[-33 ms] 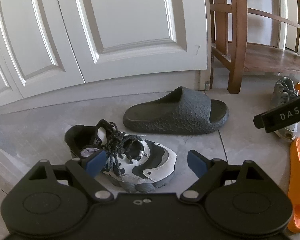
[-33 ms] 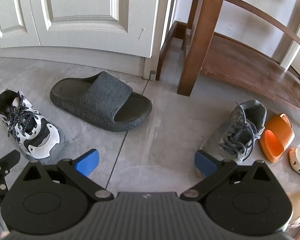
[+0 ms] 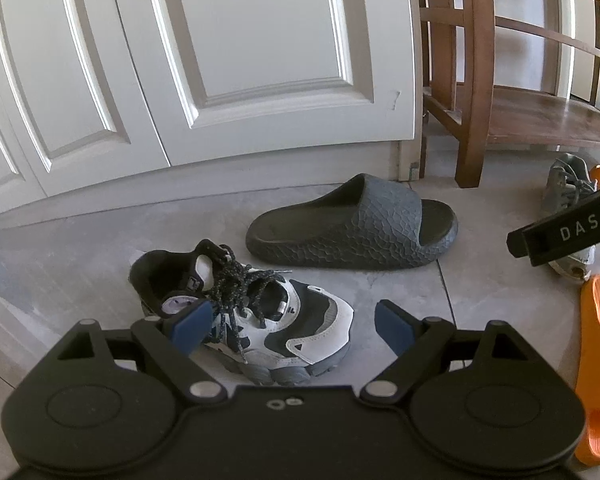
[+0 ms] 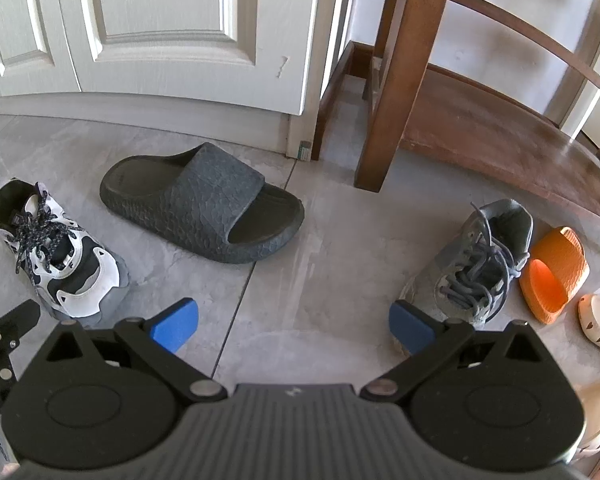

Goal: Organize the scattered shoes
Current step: 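Move the left tool to the heel of the black-and-white sneaker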

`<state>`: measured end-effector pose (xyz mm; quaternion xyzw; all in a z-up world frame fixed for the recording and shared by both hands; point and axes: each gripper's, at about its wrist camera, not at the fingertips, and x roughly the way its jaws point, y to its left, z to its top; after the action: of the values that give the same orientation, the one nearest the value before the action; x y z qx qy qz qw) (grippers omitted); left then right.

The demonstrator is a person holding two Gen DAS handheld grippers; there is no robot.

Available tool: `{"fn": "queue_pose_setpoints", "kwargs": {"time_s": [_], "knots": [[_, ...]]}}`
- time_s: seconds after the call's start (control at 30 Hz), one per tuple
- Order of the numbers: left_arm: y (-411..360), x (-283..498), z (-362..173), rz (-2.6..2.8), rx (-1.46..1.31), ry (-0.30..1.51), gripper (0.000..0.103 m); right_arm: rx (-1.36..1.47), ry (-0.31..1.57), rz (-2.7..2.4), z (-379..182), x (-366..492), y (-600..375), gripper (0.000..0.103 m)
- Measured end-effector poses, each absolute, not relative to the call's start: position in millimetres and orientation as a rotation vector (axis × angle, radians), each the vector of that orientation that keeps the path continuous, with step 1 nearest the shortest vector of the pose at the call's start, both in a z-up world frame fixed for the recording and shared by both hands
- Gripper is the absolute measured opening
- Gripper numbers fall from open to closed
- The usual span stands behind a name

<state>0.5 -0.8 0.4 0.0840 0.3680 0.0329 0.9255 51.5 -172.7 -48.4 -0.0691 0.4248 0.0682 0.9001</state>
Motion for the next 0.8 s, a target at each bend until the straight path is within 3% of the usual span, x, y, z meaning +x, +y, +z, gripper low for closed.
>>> {"fn": "queue_pose_setpoints", "kwargs": {"time_s": [0.8], "knots": [[-3.4,-1.2,3.7,0.053,0.197,0.73,0.089,-0.143,0.786,0.151,-44.8,43.2,-170.6,0.103]]}}
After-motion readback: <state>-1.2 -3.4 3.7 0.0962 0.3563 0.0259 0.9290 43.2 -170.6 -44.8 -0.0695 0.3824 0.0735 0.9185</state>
